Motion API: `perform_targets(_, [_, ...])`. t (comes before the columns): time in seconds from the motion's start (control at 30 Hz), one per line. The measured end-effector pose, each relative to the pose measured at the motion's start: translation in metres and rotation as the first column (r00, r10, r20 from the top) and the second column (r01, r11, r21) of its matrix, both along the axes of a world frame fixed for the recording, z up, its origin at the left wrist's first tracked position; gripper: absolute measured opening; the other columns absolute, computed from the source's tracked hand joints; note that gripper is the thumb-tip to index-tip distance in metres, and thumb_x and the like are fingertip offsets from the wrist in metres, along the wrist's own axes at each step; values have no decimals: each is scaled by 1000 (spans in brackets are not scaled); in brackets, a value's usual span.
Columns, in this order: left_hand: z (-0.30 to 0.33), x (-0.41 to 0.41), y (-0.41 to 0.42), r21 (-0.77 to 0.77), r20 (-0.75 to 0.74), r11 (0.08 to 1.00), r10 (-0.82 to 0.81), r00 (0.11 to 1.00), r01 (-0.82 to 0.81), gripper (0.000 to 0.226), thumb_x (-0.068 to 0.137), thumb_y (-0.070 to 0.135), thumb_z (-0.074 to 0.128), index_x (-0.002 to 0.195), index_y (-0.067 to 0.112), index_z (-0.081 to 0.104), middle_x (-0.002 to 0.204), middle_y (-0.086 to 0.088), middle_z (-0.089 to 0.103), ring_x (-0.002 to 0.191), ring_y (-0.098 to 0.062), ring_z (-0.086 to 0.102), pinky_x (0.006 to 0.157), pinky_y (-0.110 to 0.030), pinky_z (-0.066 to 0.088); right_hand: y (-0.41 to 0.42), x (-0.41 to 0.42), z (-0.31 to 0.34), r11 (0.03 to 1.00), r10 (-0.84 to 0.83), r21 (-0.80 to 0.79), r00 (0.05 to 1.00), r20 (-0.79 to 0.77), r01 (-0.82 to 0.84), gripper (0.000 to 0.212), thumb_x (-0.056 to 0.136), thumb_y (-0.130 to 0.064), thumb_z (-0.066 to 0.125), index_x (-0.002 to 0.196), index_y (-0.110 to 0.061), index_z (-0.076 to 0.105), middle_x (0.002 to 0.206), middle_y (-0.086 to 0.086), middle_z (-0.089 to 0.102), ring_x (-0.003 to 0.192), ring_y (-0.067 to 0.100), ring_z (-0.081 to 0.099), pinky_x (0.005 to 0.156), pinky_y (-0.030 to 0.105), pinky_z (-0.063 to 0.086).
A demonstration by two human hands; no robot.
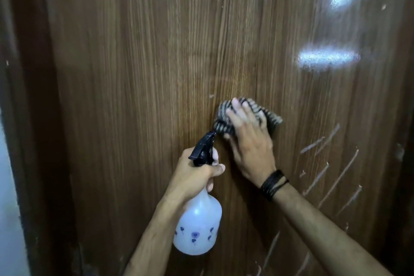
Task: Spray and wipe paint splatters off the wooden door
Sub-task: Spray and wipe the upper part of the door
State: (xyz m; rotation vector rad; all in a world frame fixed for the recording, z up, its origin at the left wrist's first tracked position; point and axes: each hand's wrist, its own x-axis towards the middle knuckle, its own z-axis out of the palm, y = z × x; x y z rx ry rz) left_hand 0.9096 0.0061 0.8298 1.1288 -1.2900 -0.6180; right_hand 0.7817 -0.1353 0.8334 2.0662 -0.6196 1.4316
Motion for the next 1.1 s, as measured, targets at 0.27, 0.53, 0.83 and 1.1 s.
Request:
perform_targets(0.27, [13, 5, 0, 33, 26, 999, -4, 1000, 3, 16, 85, -8, 63, 83, 6, 56, 75, -15, 53, 43, -19, 44, 53, -30, 40, 2, 1, -18, 999, 5, -31, 998, -68, -7, 55, 100, -24, 50, 152, -14, 37, 163, 3, 25, 151, 19, 20, 122, 44, 20])
perform_targets(0.53, [47, 17, 10, -71, -12, 997, -8, 1000, 7, 13, 87, -7, 63, 89, 5, 61, 77, -11, 56, 43, -18, 43, 50, -26, 39, 9, 38, 77, 994, -14, -105, 1000, -25, 11, 53, 102, -28, 45, 152, -14, 36, 163, 3, 26, 152, 19, 18, 122, 47, 16])
perform_targets(0.83, [46, 32, 15, -12, 26, 1000, 3, 1000, -3, 11, 86, -7, 65, 88, 4, 60, 71, -7, 59, 45, -20, 44, 48, -24, 39, 2, 30, 53, 991, 55, -115, 992, -117, -69, 53, 102, -28, 50, 152, -14, 37, 163, 0, 24, 152, 13, 16, 121, 42, 23])
perform_targets(1.1, [88, 39, 25, -108, 21, 994, 37, 999, -34, 16, 86, -5, 65, 87, 10, 62, 76, -6, 62, 45, -17, 45, 48, -26, 42, -1, 38, 109, 992, -3, -129, 998, 62, 11, 52, 104, -32, 46, 152, -16, 35, 163, -1, 25, 152, 14, 15, 122, 45, 17])
